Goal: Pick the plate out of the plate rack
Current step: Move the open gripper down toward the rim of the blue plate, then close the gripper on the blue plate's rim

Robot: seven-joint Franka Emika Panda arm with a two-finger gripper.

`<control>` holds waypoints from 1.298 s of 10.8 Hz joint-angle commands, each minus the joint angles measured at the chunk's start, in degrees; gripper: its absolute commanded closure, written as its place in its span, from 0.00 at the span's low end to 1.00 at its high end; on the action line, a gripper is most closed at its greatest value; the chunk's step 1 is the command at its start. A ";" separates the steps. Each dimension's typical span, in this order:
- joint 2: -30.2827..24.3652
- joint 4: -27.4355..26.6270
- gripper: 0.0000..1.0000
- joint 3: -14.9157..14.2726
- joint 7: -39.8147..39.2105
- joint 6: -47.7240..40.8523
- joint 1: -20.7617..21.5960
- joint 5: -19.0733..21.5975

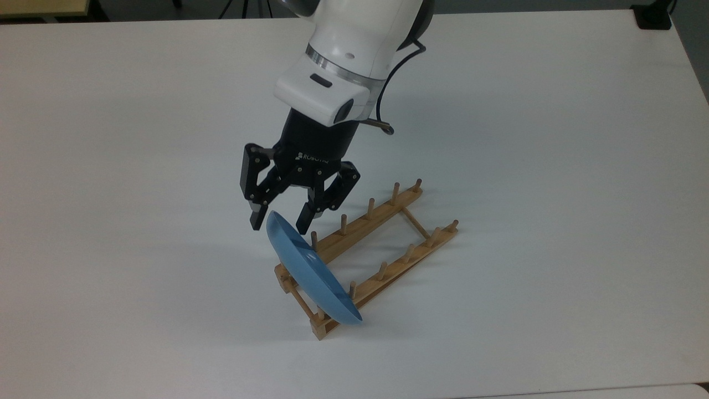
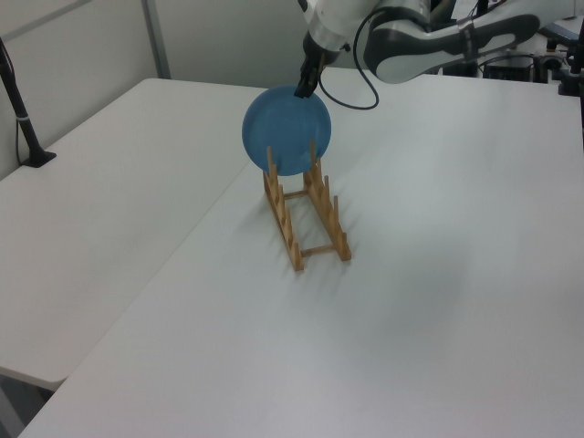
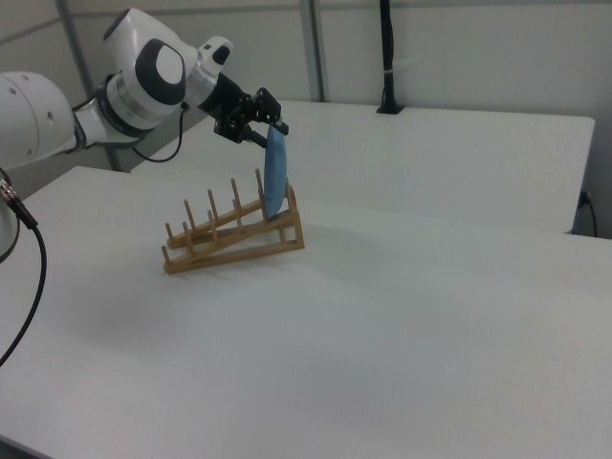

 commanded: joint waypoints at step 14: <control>1.07 0.92 1.00 -3.27 3.57 3.69 2.14 -1.31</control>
